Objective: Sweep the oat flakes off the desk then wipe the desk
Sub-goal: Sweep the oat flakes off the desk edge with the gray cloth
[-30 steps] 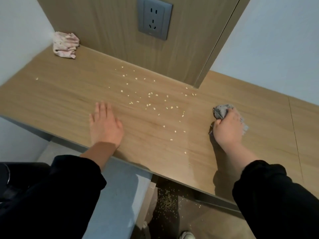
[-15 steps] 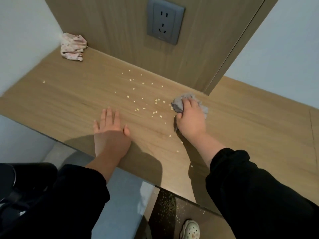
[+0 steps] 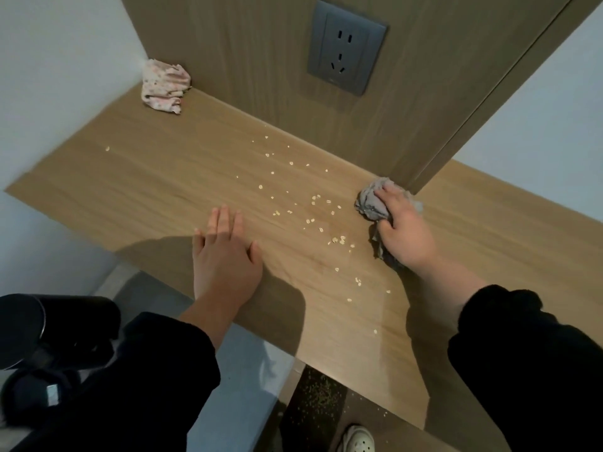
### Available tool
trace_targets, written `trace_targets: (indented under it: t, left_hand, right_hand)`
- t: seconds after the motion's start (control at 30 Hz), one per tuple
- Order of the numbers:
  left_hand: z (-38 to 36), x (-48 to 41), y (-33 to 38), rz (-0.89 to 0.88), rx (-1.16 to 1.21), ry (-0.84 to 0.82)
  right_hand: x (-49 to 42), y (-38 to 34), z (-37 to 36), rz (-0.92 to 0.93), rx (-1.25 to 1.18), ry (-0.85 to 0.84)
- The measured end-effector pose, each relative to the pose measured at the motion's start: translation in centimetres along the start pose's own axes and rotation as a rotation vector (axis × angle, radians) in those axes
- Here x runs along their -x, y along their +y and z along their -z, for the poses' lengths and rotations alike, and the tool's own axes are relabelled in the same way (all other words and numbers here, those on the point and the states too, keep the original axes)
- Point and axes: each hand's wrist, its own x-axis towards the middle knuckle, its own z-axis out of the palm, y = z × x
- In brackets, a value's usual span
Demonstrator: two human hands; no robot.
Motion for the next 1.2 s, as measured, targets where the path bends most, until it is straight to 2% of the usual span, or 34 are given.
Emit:
trace_targets:
  t: [0.17,0.37,0.47,0.57,0.63,0.7,0.83,0.97,1.03,1.1,1.2]
  left_hand:
    - [0.1,0.1,0.0,-0.003,0.016,0.008]
    - [0.1,0.1,0.0,0.005,0.018,0.003]
    - [0.2,0.1,0.0,0.01,0.016,0.0]
    - [0.2,0.2,0.0,0.009,0.021,-0.005]
    - [0.2,0.2,0.1,0.009,0.025,0.004]
    - [0.2,0.2,0.1,0.013,0.029,0.004]
    - [0.2,0.1,0.1,0.025,0.01,-0.009]
    - [0.0,0.1,0.1,0.012,0.002,0.012]
    - [-0.1,0.1,0.0,-0.004,-0.022,0.04]
    - [0.0,0.1,0.0,-0.001,-0.039,0.019]
    - [0.2,-0.2,0.1,-0.003,-0.055,-0.015]
  right_hand:
    - [-2.4,-4.1,-1.3,0.101,-0.121,-0.083]
    - [2.3,-5.2,-1.5,0.284,-0.257,-0.335]
    - [3.6,-5.0,-0.4,0.2,-0.385,-0.411]
    - [3.2,-3.7,2.6,0.024,-0.521,-0.268]
    - [2.4,-1.3,4.3,-0.054,-0.464,-0.171]
    - [1.9,0.8,4.7,-0.097,-0.324,-0.156]
    - [3.0,0.8,2.7,-0.069,-0.211,-0.095]
    - [5.9,-1.6,0.3,0.094,-0.198,-0.203]
    - [6.8,-2.4,0.1,0.094,-0.273,-0.235]
    - [7.3,-2.8,1.2,-0.038,-0.439,-0.214]
    - [8.8,-1.7,3.4,-0.27,-0.643,-0.045]
